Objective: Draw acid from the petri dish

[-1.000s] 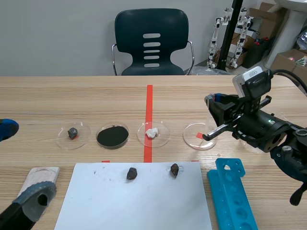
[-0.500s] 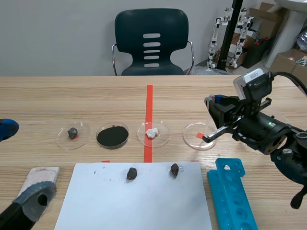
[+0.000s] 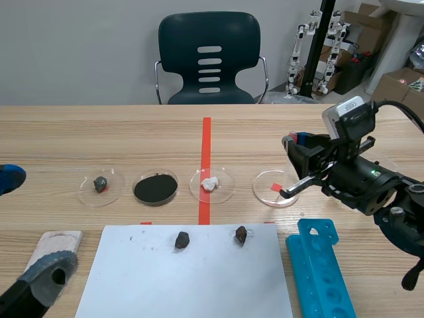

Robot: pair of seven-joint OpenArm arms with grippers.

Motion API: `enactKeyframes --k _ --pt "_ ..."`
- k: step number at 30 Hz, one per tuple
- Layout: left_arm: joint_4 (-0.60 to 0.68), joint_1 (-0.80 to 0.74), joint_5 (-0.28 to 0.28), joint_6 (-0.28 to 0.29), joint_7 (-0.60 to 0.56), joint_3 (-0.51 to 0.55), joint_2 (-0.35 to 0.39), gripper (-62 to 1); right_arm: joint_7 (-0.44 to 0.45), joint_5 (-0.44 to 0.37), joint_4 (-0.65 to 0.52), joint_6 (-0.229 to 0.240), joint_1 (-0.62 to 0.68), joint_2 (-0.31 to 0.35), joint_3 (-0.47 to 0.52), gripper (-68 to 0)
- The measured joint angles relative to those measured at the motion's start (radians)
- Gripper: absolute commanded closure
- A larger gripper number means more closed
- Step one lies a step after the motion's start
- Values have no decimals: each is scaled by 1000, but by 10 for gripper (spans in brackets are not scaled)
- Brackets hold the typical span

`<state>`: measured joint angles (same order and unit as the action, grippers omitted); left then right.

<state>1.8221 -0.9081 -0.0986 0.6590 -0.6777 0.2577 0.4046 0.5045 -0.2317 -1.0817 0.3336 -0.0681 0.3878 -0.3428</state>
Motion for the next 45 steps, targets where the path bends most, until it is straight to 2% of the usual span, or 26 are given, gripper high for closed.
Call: enactKeyframes --k 45 --pt "0 0 0 0 0 0 0 -623 1 0 0 0 2 0 0 -88"
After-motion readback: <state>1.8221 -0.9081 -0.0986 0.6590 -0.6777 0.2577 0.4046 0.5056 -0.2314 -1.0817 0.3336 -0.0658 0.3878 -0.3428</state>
